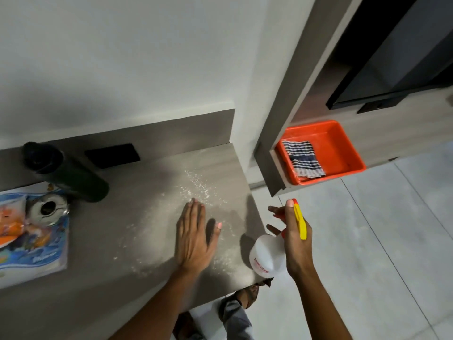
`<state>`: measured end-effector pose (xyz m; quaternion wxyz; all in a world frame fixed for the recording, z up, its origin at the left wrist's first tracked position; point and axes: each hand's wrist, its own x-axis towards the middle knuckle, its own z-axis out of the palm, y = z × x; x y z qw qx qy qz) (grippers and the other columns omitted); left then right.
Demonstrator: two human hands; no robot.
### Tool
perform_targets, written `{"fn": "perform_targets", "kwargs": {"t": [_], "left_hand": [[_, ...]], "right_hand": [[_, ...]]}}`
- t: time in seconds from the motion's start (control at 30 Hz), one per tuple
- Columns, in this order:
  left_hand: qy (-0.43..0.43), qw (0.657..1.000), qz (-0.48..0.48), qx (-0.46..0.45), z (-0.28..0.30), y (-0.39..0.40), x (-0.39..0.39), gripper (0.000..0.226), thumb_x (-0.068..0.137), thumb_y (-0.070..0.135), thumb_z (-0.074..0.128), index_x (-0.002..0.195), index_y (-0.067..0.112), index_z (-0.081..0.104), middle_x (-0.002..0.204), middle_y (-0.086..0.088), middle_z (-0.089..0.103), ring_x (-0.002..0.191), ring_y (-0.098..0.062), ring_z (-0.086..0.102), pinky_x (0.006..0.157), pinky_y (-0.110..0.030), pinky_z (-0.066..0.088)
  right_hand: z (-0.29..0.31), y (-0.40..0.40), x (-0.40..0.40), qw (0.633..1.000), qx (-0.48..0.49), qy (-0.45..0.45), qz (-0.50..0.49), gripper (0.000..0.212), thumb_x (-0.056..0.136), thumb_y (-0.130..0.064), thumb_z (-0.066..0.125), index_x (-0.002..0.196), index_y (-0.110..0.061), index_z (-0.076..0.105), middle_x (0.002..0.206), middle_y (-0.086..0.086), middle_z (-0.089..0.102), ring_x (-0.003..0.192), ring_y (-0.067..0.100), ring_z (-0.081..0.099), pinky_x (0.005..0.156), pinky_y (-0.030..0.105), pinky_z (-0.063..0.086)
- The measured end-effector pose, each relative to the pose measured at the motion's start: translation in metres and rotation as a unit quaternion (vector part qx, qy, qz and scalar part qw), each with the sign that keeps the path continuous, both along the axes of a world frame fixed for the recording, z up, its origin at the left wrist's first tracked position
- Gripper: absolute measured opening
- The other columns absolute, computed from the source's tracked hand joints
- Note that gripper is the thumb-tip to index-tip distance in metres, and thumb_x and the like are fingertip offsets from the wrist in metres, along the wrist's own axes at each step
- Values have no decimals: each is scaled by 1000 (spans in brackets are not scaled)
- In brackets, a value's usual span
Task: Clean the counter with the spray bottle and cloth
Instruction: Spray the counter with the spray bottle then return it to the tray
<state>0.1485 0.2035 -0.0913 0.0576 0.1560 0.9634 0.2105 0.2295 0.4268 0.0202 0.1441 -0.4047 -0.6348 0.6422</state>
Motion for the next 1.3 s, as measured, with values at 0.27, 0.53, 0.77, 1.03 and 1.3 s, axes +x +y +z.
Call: {"fn": "perform_targets", "kwargs": {"t": [0.27,0.53,0.77,1.03,1.3], "left_hand": [[-29,999,-42,8,-5,127,-26,93,108,77,7,177,15,4,188,-3,-7,175,-22,-6,143,-51,16],[41,998,-24,-45,-26,176,-38,96,107,66,47,174,1,21,185,-17,20,173,-36,20,140,-58,21],[54,988,-18,-144,-37,178,-39,96,108,72,29,173,0,25,183,-19,23,172,-36,24,140,-57,19],[88,986,-14,-141,-54,175,-42,101,105,76,31,176,6,14,186,-15,17,174,-31,15,140,-58,19],[124,985,-9,-123,-56,175,-38,102,103,75,42,176,8,18,186,-12,18,174,-28,19,141,-53,17]], "right_hand": [[15,111,-26,997,42,66,-17,28,111,-60,54,124,-50,77,122,-8,83,120,10,77,91,33,70],[14,198,-48,996,47,55,-49,34,98,-80,61,112,-55,79,121,-15,84,116,6,79,109,48,60],[22,288,-96,988,73,108,-76,25,97,-61,77,121,-52,72,105,-18,77,100,-1,75,99,32,58],[-16,371,-159,985,137,105,8,21,102,-36,78,117,-21,81,123,-6,83,114,8,77,95,13,59],[-52,398,-192,987,145,65,40,34,99,-34,84,129,-18,79,120,-16,83,109,7,80,81,15,63]]}}
